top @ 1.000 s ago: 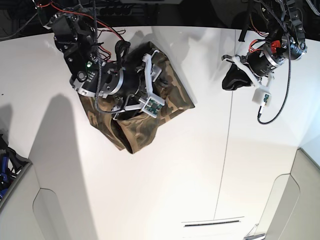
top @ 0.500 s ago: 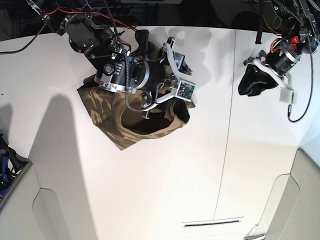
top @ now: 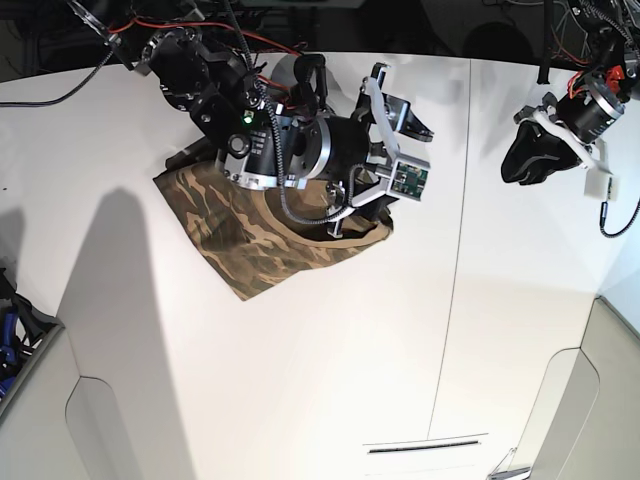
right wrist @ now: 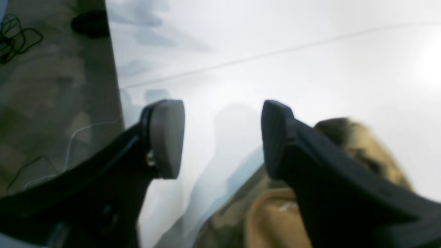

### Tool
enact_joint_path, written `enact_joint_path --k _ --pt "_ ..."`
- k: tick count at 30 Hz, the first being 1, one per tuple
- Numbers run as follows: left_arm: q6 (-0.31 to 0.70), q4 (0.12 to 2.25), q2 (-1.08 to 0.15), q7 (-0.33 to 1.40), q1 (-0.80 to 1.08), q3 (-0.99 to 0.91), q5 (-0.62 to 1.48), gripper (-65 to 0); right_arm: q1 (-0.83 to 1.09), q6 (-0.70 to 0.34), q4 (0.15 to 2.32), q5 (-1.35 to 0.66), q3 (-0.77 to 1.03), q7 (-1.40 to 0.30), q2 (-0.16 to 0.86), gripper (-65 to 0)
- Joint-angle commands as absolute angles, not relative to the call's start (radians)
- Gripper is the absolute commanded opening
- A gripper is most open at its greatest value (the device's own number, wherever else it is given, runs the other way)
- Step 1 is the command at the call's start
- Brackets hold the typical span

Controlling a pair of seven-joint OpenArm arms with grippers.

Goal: Fold the T-shirt properly
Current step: 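Release the right gripper and move both grippers to the shirt's sides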

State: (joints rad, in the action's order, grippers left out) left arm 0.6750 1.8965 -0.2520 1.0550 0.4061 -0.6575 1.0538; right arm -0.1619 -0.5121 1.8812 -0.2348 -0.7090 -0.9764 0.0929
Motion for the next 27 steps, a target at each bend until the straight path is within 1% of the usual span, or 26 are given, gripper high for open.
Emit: enact_joint_path --k 1,2,4,5,8,12,15,18,22,27 --pt "0.698 1.916 -0.265 1.045 0.405 -0.662 1.097 -39.4 -0.179 -0.49 1.902 -0.233 -0.687 -0.954 0.08 -30.8" --pt "0.698 1.916 -0.265 1.055 0.405 -0.662 1.117 -39.4 -0.179 -0.462 1.902 -0.218 -0.668 -0.953 0.076 -32.3" --pt "0.698 1.916 -0.263 1.081 0.405 -0.662 1.161 -39.4 -0.18 -0.428 1.902 -0.186 -0.618 -0.953 0.072 -39.7" --pt "0.698 1.916 -0.263 1.098 0.405 -0.662 1.19 -39.5 -0.18 -0.417 1.902 -0.17 -0.587 -0.953 0.071 -45.0" --pt "0.698 1.916 -0.263 1.135 0.405 -0.662 1.275 -40.2 -0.18 -0.414 1.902 -0.154 -0.474 -0.953 0.072 -64.7" --pt "0.698 1.925 -0.263 1.174 0.405 -0.654 1.357 -46.5 -0.18 -0.414 1.902 -0.16 -0.305 -0.945 0.072 -65.0" --pt "0.698 1.964 -0.263 1.201 0.405 -0.614 1.388 -47.1 -0.183 -0.415 1.902 -0.181 -0.181 -0.931 0.072 -65.0" --pt "0.698 2.028 -0.263 1.206 0.405 -0.529 1.386 -47.1 -0.194 -0.426 1.901 -0.226 -0.063 -0.931 0.072 -65.0" --pt "0.698 2.113 -0.249 1.199 0.405 -0.371 1.327 -47.1 -0.192 -0.453 1.888 -0.275 0.059 -0.927 0.075 -65.0" --pt "0.698 2.128 -0.166 1.14 0.405 -0.189 1.177 -47.1 -0.194 -0.453 1.815 -0.299 0.121 -0.923 0.086 -65.0"
